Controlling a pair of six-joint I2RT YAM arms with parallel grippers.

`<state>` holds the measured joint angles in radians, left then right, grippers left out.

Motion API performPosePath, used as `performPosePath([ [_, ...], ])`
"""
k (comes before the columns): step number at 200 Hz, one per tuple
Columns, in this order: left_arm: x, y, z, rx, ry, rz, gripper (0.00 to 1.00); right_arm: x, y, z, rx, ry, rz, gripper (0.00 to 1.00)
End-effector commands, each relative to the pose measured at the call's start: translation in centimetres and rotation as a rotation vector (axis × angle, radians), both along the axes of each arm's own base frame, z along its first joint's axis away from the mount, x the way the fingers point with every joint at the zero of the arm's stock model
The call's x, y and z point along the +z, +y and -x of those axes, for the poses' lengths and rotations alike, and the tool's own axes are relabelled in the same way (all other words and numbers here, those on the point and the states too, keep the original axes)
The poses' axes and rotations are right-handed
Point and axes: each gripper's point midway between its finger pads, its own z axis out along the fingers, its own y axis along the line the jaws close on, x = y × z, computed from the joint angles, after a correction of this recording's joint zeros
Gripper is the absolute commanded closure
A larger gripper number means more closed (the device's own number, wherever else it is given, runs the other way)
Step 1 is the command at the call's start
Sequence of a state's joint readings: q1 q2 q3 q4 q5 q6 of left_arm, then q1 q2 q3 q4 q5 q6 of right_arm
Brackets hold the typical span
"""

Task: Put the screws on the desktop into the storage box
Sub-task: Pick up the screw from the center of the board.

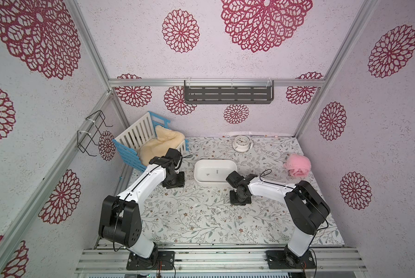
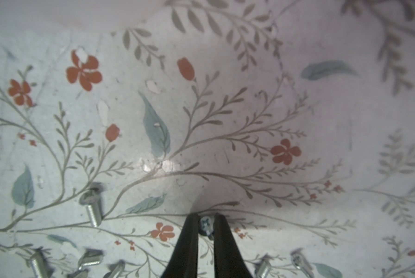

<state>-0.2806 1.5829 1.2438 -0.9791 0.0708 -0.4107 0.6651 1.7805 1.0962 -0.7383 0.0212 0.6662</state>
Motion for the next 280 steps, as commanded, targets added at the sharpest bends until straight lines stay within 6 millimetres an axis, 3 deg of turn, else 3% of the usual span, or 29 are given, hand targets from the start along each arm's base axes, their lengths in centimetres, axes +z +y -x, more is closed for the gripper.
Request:
performPosePath([
  [1,0.0,0.1,-0.5,-0.006,-0.018,0.008,0.58,1.2,0.3,-0.6,-0.007,-0.028,-0.021,0.93],
  [40,-0.2,0.1,-0.6,-0.005,-0.017,0.007,0.58,3.4,0.3,-0.4,-0.008,-0.055,-0.026,0.94],
  [87,-0.5,0.0,-0.8,-0.006,-0.016,0.011,0.58,7.9,0.8,-0.8,0.007,-0.107,-0.034,0.94],
  [123,-1.0,0.0,-0.9,-0.003,-0.011,0.017,0.58,11.9,1.6,-2.5,0.017,-0.171,-0.046,0.95],
  [154,-1.3,0.2,-1.0,0.006,-0.010,0.029,0.58,14.2,3.0,-4.5,0.028,-0.218,-0.064,0.95],
  [202,-1.5,-0.1,-1.0,0.004,-0.006,0.058,0.58,14.7,6.3,-8.6,0.045,-0.255,-0.091,0.95],
  [280,-0.9,0.0,-1.1,0.020,-0.024,0.097,0.58,10.9,12.5,-17.1,0.077,-0.219,-0.114,0.95],
])
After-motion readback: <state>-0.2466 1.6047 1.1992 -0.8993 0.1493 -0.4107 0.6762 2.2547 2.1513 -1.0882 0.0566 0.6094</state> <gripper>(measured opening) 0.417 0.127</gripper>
